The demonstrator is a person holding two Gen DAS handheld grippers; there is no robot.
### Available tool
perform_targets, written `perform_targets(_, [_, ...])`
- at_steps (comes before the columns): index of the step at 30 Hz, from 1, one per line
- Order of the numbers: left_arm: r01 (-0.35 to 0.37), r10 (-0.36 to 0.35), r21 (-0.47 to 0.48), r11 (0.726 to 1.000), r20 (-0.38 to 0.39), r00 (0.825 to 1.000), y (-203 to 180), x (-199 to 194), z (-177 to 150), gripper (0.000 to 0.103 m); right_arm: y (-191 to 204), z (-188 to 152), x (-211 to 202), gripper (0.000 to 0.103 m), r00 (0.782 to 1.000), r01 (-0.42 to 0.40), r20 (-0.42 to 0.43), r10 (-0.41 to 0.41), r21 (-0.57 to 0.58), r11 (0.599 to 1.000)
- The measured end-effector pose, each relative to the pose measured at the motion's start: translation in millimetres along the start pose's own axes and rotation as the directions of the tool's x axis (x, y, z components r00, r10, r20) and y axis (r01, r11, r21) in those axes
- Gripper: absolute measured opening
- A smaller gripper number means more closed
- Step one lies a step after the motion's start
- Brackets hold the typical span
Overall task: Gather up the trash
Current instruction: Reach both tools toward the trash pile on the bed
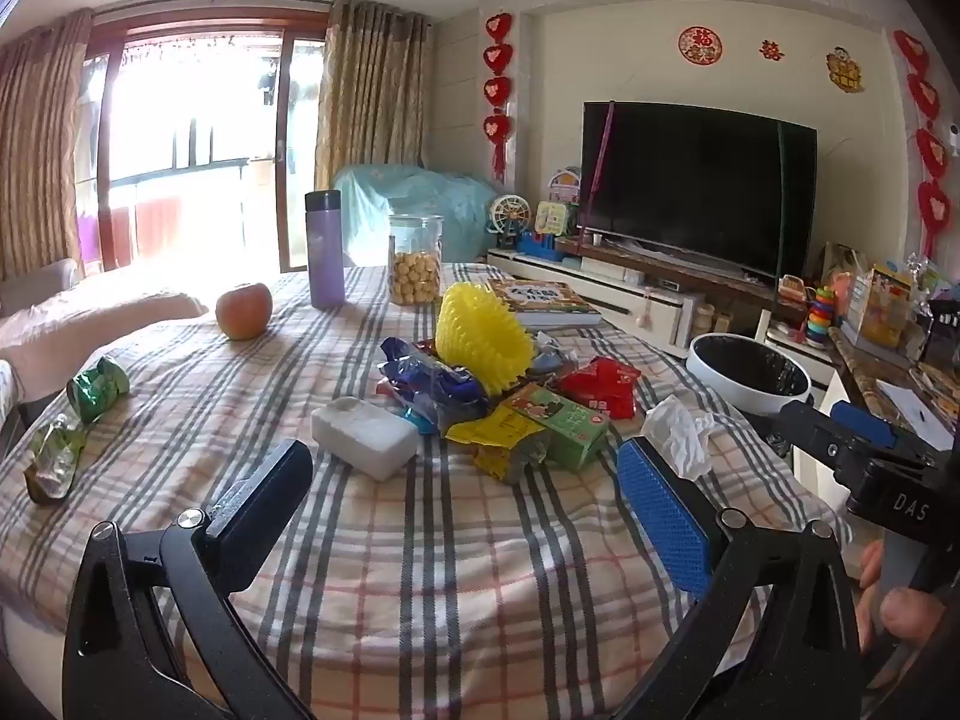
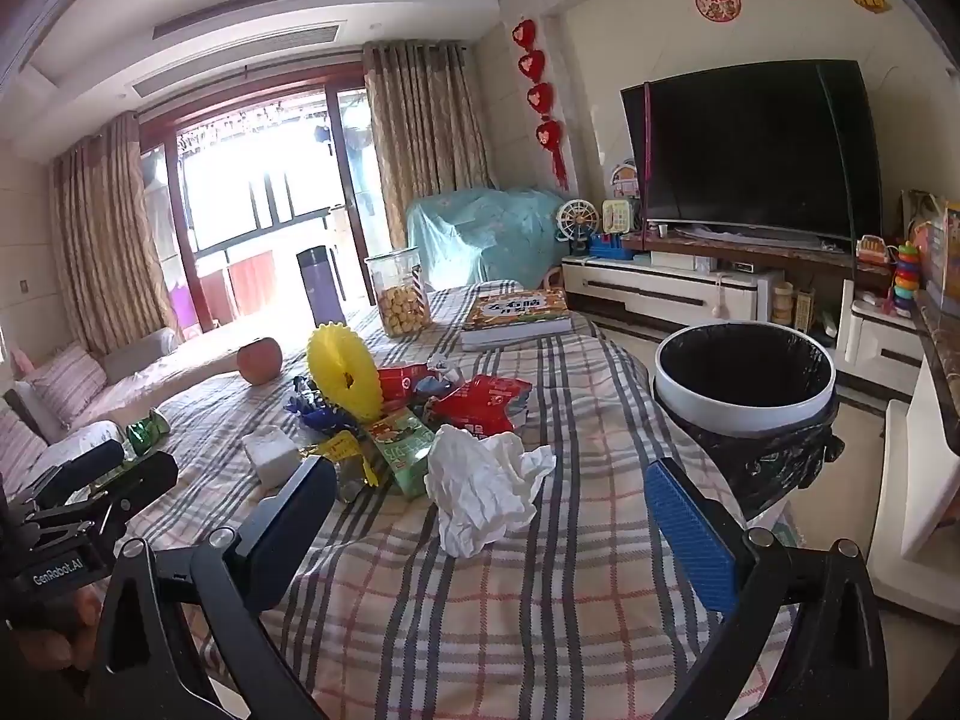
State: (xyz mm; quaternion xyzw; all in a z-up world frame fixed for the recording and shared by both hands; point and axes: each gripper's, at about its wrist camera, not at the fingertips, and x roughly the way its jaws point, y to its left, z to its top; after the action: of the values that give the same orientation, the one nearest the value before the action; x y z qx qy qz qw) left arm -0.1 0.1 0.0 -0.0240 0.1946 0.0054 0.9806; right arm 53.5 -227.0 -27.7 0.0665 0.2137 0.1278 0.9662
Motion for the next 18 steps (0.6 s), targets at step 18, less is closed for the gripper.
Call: perform_targets(18, [0.005,-0.005,-0.008,1.000,-0.005,1.000,-6.1,0.1,0.0,0.103,2.3,0.1,-0.5,0.103,1.000,-0.008,0.001,0.008,0.006,1.000])
